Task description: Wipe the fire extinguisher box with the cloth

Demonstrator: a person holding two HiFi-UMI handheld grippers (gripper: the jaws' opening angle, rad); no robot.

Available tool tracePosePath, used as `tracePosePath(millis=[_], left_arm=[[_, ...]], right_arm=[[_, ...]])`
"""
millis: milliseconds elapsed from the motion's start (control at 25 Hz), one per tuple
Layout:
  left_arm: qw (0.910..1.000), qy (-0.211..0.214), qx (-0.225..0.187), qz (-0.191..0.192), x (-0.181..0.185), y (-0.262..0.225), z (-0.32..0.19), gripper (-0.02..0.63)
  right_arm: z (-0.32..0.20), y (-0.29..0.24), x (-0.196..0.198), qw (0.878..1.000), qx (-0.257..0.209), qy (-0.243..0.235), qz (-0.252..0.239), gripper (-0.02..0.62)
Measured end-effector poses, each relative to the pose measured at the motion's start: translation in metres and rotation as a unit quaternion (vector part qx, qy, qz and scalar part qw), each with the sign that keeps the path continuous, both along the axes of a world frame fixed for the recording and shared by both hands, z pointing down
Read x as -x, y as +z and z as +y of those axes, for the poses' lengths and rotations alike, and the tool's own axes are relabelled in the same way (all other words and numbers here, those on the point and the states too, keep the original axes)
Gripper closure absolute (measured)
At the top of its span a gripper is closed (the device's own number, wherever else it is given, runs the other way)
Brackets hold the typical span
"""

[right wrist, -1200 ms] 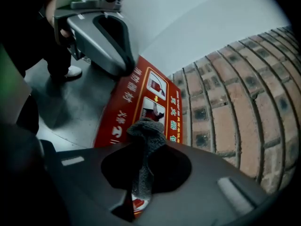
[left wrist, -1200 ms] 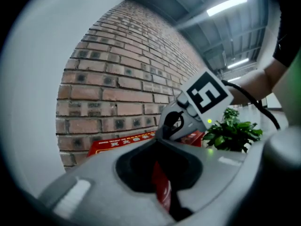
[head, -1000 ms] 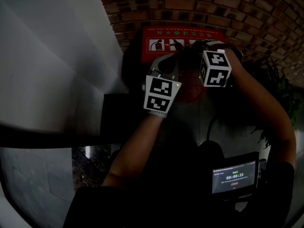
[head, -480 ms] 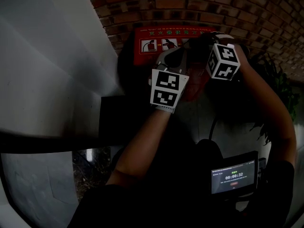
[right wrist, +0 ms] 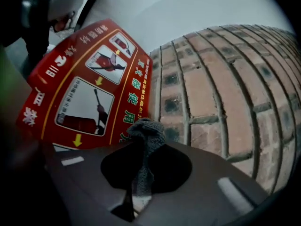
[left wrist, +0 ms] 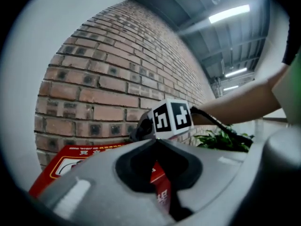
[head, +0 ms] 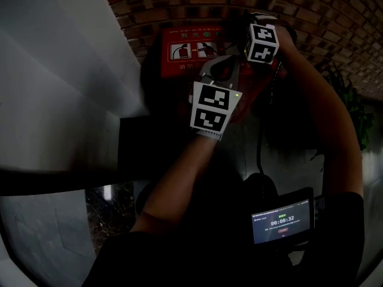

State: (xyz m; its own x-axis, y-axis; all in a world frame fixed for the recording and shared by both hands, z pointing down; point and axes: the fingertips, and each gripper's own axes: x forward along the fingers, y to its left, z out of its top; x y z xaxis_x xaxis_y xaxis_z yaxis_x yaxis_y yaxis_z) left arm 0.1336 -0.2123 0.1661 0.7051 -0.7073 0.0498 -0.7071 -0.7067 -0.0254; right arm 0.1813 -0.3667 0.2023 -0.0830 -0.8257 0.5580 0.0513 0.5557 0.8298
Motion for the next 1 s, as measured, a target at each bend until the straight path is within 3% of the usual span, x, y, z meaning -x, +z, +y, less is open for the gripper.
tracePosePath(millis=[280, 1000], left_arm=[[0.9997, 0.021, -0.003, -0.01, -0.005, 0.004, 0.005, 0.603], [0.9996, 0.016, -0.005, -0.021, -0.005, 0.012, 0.004, 0.603]], right_arm=[[-0.002, 0.016, 0.004, 1.0, 0.019, 0.001, 0.012, 0.563], [0.145, 0.025, 0.015, 0.987, 0.152, -0.044, -0.011, 0.563]])
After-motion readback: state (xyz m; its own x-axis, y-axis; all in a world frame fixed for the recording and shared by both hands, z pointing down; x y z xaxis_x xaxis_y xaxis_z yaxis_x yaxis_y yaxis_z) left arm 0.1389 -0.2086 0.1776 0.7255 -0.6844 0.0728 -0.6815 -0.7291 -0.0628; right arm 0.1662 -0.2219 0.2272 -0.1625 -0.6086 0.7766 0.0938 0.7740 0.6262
